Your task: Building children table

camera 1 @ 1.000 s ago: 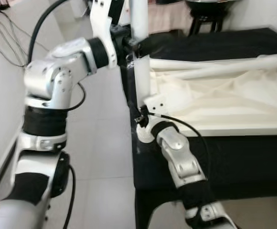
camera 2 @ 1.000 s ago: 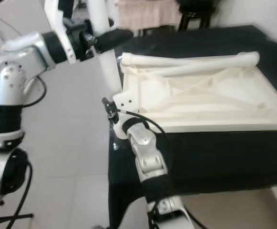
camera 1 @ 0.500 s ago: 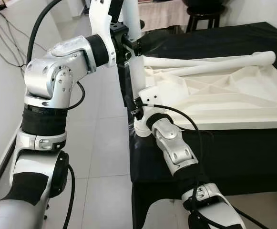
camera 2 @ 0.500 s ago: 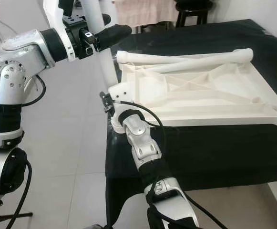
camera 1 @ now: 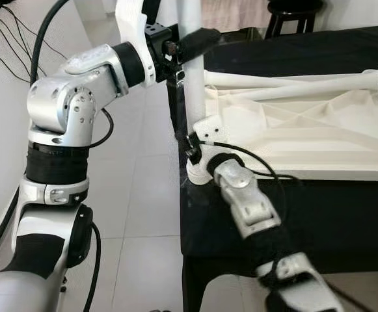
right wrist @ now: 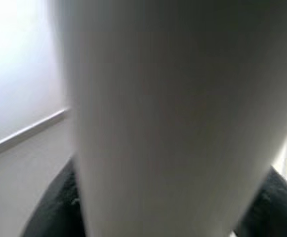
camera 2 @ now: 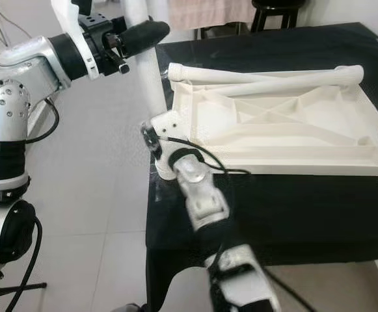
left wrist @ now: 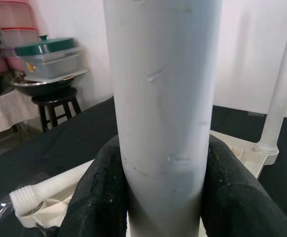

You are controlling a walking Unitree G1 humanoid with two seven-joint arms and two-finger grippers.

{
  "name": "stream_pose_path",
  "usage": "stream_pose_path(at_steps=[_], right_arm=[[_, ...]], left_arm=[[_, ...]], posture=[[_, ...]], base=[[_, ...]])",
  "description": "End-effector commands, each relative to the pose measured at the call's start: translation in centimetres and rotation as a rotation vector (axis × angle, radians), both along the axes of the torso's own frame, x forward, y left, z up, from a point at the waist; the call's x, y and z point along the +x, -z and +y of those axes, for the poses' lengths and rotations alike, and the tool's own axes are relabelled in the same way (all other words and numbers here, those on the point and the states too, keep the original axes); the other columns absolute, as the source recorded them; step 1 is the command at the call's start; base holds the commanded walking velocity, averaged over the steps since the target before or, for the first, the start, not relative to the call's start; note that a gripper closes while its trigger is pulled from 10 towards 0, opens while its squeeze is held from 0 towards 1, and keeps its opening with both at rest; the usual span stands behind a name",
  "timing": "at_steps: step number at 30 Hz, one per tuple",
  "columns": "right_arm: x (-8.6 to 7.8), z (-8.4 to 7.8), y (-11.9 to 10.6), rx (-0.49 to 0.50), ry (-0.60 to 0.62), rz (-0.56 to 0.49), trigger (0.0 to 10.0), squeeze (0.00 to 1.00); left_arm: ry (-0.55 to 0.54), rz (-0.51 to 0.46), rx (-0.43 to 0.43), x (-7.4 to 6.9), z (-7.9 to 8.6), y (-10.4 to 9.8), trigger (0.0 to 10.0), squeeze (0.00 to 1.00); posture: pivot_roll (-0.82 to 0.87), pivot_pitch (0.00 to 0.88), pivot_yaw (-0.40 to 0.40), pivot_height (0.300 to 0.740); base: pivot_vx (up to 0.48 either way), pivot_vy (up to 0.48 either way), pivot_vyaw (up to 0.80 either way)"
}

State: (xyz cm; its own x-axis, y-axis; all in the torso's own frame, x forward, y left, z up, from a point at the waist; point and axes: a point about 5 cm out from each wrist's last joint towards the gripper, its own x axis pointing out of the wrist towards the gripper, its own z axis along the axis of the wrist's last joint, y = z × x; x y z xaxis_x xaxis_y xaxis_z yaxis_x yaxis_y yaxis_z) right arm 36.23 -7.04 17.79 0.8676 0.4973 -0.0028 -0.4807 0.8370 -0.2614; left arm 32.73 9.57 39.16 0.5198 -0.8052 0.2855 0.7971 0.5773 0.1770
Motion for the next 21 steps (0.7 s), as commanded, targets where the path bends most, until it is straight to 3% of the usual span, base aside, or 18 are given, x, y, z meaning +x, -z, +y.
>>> stream_pose_path(at_steps=[1, 4, 5, 6, 13, 14, 15, 16, 21], right_arm=[[0.5, 0.7, -2.0, 0.026, -0.238, -0.044, 10.0, 1.00], [1.0, 0.4, -3.2, 0.023, -0.333, -0.067, 10.0, 1.00], [1.2, 0.2, -3.9, 0.018, -0.399, -0.071, 10.0, 0.43], [1.4, 0.1, -4.4, 0.006, -0.456, -0.060, 10.0, 0.00], [1.8, 1.0, -4.6, 0.012, -0.596, 0.033, 10.0, 0.00], [1.8, 1.4, -4.5, 0.011, -0.626, 0.053, 6.0, 0.00], [1.8, 1.4, -4.5, 0.011, -0.626, 0.053, 6.0, 0.00], [1.7, 1.7, -4.3, 0.015, -0.662, 0.073, 0.0, 0.00], [1.8, 2.2, -3.8, -0.004, -0.701, 0.096, 0.0, 0.00]], left_arm=[[-0.014, 0.016, 0.031, 0.1, 0.1, 0.5, 0.0, 0.00], [-0.015, 0.016, 0.031, 0.1, 0.1, 0.6, 0.0, 0.00], [-0.015, 0.016, 0.031, 0.0, 0.1, 0.6, 0.0, 0.00], [-0.015, 0.017, 0.032, 0.0, 0.1, 0.6, 0.0, 0.00], [-0.014, 0.021, 0.031, -0.2, 0.0, 0.6, 0.0, 0.00], [-0.014, 0.022, 0.032, -0.2, 0.0, 0.7, 0.0, 0.00], [-0.014, 0.022, 0.032, -0.2, 0.0, 0.7, 0.0, 0.00], [-0.013, 0.025, 0.032, -0.2, 0.0, 0.7, 0.0, 0.00], [-0.014, 0.028, 0.034, -0.3, 0.1, 0.8, 0.0, 0.00]], posture=[[0.03, 0.118, 0.085, 0.740], [0.04, 0.121, 0.084, 0.740], [0.04, 0.121, 0.083, 0.740], [0.04, 0.122, 0.078, 0.740], [0.06, 0.128, 0.072, 0.740], [0.07, 0.131, 0.071, 0.740], [0.07, 0.131, 0.071, 0.740], [0.07, 0.131, 0.070, 0.740], [0.08, 0.132, 0.068, 0.740]], base=[[0.000, 0.000, 0.00], [0.000, 0.000, 0.00], [0.000, 0.000, 0.00], [0.000, 0.000, 0.00], [0.000, 0.000, 0.00], [0.000, 0.000, 0.00], [0.000, 0.000, 0.00], [0.000, 0.000, 0.00], [0.000, 0.000, 0.00]])
